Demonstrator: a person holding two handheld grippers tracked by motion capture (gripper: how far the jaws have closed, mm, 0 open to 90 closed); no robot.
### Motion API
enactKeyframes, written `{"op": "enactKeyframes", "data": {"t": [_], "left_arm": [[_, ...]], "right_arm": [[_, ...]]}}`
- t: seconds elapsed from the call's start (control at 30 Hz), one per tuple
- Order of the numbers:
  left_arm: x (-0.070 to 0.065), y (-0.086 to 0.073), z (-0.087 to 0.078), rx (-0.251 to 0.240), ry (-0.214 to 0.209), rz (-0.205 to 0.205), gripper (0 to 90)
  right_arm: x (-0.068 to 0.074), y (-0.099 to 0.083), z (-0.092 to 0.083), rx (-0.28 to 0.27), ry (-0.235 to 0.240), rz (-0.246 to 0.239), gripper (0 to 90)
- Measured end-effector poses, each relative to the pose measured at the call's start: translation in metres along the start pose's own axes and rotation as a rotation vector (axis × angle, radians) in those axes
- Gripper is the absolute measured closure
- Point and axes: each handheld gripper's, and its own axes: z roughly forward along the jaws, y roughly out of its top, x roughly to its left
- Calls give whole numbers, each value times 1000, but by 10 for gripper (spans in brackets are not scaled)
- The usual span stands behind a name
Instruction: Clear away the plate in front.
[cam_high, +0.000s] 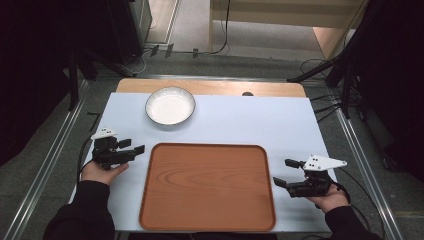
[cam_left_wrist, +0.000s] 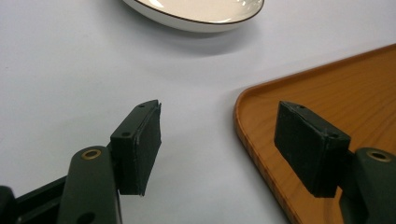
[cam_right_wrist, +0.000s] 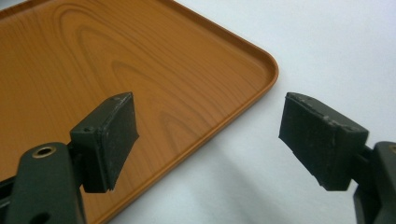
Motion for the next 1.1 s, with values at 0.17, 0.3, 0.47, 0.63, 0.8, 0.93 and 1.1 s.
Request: {"op": "enactKeyframes", "data": {"t": [0.17, 0.3, 0.47, 0.63, 0.8, 0.93, 1.1], "left_arm": [[-1, 9, 5, -9, -12, -10, 322], [-4, 13, 6, -11, -15, 10, 323], [-6, 20, 13, 7, 1, 29, 312], [-7, 23, 17, 36, 14, 45, 308], [-5, 29, 19, 38, 20, 36, 302], [-4, 40, 22, 33, 10, 15, 296], [-1, 58, 28, 30, 44, 11, 308]], "right_arm": [[0, 0, 0, -2, -1, -3, 200], [0, 0, 0, -5, 0, -1, 197], [0, 0, 1, -15, 1, 6, 196], [0, -1, 1, -4, -1, 2, 196], [0, -1, 1, 1, 0, 5, 196], [1, 0, 1, 5, -1, 4, 195], [-1, -1, 1, 9, -5, 9, 195]]}}
